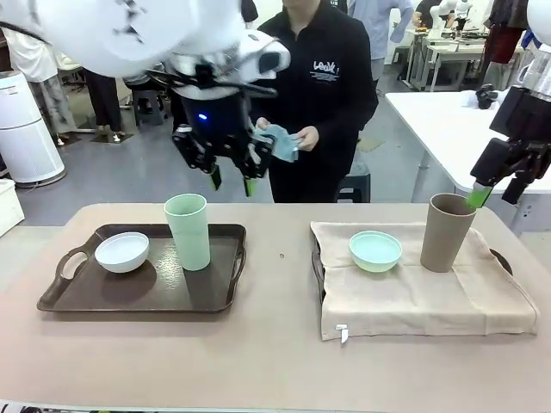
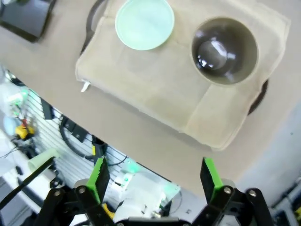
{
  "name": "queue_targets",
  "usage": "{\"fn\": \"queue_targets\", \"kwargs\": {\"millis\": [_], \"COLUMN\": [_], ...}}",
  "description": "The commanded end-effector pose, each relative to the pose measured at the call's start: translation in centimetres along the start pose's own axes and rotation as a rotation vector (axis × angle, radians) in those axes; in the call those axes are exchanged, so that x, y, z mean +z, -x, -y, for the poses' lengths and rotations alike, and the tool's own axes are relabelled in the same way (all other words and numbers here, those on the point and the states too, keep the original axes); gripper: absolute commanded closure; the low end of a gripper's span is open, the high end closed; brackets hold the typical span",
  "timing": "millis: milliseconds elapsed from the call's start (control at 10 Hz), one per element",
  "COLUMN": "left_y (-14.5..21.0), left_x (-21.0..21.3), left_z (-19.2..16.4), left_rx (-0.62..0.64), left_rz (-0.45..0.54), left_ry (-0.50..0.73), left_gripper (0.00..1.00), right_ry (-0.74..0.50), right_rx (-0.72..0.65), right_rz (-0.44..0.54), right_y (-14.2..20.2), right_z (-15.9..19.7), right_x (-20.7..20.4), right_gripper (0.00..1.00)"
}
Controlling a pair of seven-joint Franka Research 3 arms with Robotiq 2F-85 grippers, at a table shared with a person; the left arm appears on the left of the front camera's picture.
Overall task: Set up a tray with a mat and arrange the tableware.
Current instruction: Pick up the Picnic Bowl and Reusable plastic cup from the Handle tray in front of the human's position and hold them in the air.
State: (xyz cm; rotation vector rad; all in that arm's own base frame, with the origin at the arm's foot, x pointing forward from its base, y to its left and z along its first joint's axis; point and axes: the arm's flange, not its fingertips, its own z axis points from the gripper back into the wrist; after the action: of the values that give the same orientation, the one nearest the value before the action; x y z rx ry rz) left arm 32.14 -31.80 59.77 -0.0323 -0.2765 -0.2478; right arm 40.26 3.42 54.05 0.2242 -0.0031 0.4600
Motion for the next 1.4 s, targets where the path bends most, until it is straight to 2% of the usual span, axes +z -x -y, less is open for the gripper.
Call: {"fn": "queue_targets", "kwargs": {"millis": [0,300,400,500,700,800,900,1000,1100,1200,1300], "left_y": [3.8,7.9,9.6,7.1,7.1,9.0,6.7,6.2,7.2,7.7,7.6], "left_x": [1.2,2.5,3.9,2.8,2.8,3.4,4.3,3.7,3.4,2.9,1.6], "left_z": [-12.8,-25.7,-27.6,-23.8,-23.8,-26.9,-30.1,-34.5,-38.0,-41.2,-43.6], "left_rx": [0.054,0.346,0.537,0.244,0.244,0.341,0.380,0.469,0.531,0.539,0.674], "left_rz": [-0.067,0.030,0.086,-0.006,-0.006,0.024,0.001,-0.030,-0.054,-0.055,-0.139], "left_ry": [0.144,0.309,0.259,0.285,0.285,0.279,0.544,0.732,0.949,1.160,1.276], "left_gripper": [0.45,0.45,0.45,0.45,0.45,0.45,0.45,0.45,0.45,0.45,0.45], "right_ry": [-0.028,-0.021,-0.026,-0.047,-0.047,-0.049,-0.344,-0.542,-0.727,-0.880,-0.959], "right_rx": [-0.088,-0.105,-0.103,-0.094,-0.094,-0.095,-0.045,-0.065,-0.097,-0.139,-0.194], "right_rz": [0.004,-0.005,0.005,0.000,0.000,0.001,0.047,0.119,0.200,0.272,0.278], "right_y": [2.8,5.4,6.1,4.3,4.3,5.1,4.1,4.2,5.3,6.8,8.3], "right_z": [1.4,2.2,1.5,2.7,2.7,2.4,5.1,8.8,11.8,15.0,17.0], "right_x": [-0.3,-1.7,-2.0,-0.9,-0.9,-1.3,0.6,1.9,2.2,2.1,1.1], "right_gripper": [0.00,0.00,0.00,0.00,0.00,0.00,0.00,0.00,0.00,0.00,0.00]}}
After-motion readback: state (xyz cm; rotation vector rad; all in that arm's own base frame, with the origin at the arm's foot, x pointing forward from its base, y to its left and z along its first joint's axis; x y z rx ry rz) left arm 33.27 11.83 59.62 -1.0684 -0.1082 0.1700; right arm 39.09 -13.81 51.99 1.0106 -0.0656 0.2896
